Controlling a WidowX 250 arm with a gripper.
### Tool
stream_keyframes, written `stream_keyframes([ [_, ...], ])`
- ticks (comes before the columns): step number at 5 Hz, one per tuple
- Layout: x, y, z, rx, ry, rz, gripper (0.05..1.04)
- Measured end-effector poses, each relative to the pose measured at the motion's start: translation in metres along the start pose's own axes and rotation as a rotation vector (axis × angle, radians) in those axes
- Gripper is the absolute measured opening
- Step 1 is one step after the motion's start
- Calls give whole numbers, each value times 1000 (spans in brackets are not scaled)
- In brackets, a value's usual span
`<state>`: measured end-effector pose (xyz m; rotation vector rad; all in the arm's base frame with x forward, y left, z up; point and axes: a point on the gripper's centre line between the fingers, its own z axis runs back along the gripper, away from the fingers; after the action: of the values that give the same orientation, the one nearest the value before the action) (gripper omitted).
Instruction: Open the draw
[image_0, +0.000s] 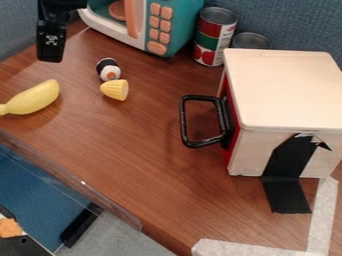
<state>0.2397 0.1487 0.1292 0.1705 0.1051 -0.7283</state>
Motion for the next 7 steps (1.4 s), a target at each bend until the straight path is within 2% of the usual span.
stream_keyframes([
  [1,2,-2,-7,-27,2,3,1000],
  [2,20,-19,-17,-108,-25,48,1001],
  [3,40,-36,-31,-176,-30,111,1001],
  [4,62,-47,-40,-237,-147,239,1000],
  [5,77,-53,-49,-262,-239,438,1001],
  [6,92,-58,-52,-295,-334,562,1001],
  [7,108,-62,-48,-324,-418,661,1000],
])
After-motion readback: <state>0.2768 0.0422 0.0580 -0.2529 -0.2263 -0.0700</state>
